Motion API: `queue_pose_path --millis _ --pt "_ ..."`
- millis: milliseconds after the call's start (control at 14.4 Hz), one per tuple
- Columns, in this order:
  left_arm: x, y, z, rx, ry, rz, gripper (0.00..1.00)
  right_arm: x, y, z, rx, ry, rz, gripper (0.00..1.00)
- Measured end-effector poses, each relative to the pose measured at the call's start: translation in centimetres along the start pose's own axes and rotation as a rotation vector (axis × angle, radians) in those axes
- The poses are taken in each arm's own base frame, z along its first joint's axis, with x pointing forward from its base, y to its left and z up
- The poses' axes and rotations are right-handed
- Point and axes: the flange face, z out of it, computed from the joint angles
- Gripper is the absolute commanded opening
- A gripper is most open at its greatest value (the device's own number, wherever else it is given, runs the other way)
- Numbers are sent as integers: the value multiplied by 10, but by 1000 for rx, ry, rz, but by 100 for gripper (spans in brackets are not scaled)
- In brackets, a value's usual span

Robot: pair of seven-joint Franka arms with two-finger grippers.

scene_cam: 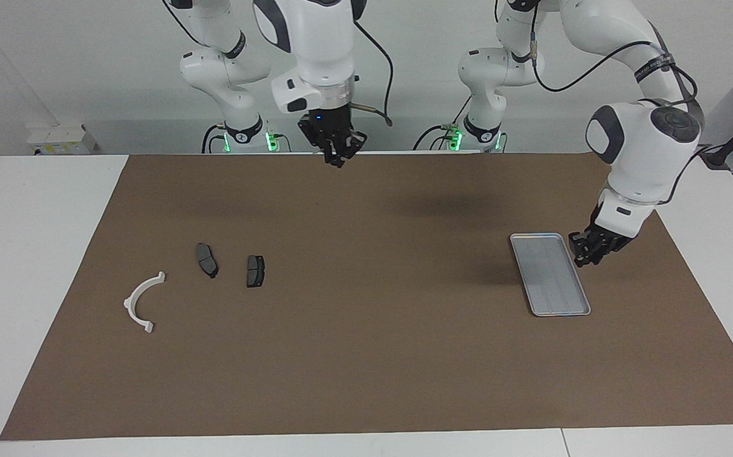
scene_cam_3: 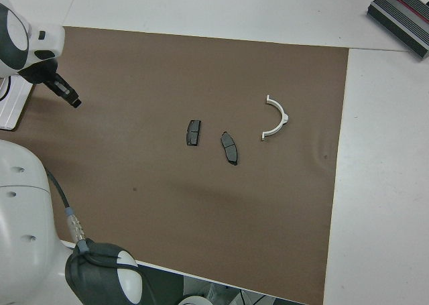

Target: Pick bearing gear from pile to tray

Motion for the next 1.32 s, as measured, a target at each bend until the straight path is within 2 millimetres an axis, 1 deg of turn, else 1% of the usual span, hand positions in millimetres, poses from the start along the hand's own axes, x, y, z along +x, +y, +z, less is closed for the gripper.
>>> queue_pose_path --millis 69,139,208,278,347,486,556,695,764,834,903,1042,1181,1251,1320 --pt "-1 -10 1 2 -8 5 0 -16 -22 21 11 0 31 0" --pt "-4 -15 5 3 -23 7 0 -28 -42 45 14 9 57 0" --pt "-11 -15 13 2 -44 9 0 -35 -59 71 19 17 80 0" --pt "-21 -12 24 -1 -68 12 0 -38 -73 98 25 17 96 0" --pt "-35 -9 36 -4 -91 12 0 -35 -83 123 31 8 106 0" --pt "-65 -4 59 -7 -124 7 0 -29 -96 170 35 3 110 0" --pt "-77 -2 67 -8 -132 1 0 -30 -103 197 29 26 116 0" --pt "-94 1 80 -9 -143 -8 0 -35 -121 255 47 68 131 0" --pt "-99 3 85 -9 -144 -12 0 -33 -124 275 47 69 135 0" --pt "-103 6 90 -10 -139 -15 0 -29 -124 285 44 68 138 0" --pt "-106 11 95 -11 -123 -20 0 -24 -123 287 45 69 145 0" --pt "-111 21 106 -12 -102 -26 0 -17 -123 280 57 72 155 0" --pt "-113 26 113 -13 -103 -27 0 -17 -124 278 59 73 154 0" --pt "-113 26 115 -13 -100 -27 0 -17 -124 278 59 73 154 25" --pt "-114 26 119 -14 -89 -29 0 -17 -124 278 59 73 154 99"
